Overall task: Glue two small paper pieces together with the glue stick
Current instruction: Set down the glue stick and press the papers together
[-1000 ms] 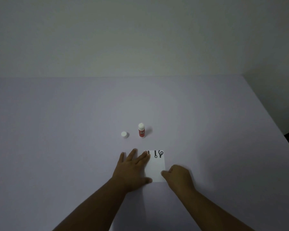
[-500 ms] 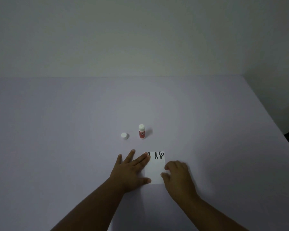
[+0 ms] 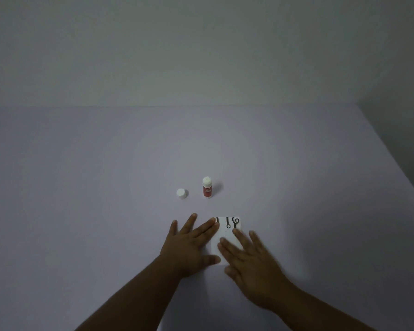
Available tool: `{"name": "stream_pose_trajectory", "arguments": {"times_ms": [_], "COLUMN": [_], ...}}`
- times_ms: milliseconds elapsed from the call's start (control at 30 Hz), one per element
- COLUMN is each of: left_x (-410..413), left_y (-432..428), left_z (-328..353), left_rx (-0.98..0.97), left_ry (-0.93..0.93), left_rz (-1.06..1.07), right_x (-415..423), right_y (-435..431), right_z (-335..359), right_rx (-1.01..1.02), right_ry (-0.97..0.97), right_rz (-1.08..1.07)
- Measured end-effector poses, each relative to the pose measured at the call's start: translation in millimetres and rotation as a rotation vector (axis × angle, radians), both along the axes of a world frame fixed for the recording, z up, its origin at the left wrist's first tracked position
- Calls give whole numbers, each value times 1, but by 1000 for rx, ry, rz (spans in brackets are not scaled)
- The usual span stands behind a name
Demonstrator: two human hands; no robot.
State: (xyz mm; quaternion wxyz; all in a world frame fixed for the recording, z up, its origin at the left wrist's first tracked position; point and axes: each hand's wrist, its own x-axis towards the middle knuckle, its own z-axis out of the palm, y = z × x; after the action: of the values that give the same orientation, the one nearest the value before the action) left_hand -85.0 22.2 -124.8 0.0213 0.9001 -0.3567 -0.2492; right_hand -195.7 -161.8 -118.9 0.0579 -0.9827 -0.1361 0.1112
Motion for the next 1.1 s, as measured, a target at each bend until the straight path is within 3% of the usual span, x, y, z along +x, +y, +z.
{"name": "stream_pose_trajectory", "arguments": {"times_ms": [100, 233, 467, 567, 667, 900, 1100], "left_x": [0, 1, -1, 0, 0, 0, 2], "left_y": [0, 0, 1, 1, 1, 1, 0], "left_z": [0, 0, -4, -5, -5, -4, -3], "left_rx": [0, 4, -29, -18, -13, -14, 4], "left_ry": [-3, 17, -8, 2, 13, 3, 16], "left_rz": [-7, -10, 10, 10, 5, -2, -12], "right_x": [17, 50, -4, 33, 48, -11, 38], "right_y": [-16, -30, -7, -23, -31, -16, -38], "right_z": [0, 4, -1, 5, 6, -3, 1], "right_rx": [-84, -90, -16, -139, -114, -39, -91], "right_ry": [-18, -6, -5, -51, -27, -13, -46], "right_rz": [19, -156, 42, -63, -139, 45, -151]}}
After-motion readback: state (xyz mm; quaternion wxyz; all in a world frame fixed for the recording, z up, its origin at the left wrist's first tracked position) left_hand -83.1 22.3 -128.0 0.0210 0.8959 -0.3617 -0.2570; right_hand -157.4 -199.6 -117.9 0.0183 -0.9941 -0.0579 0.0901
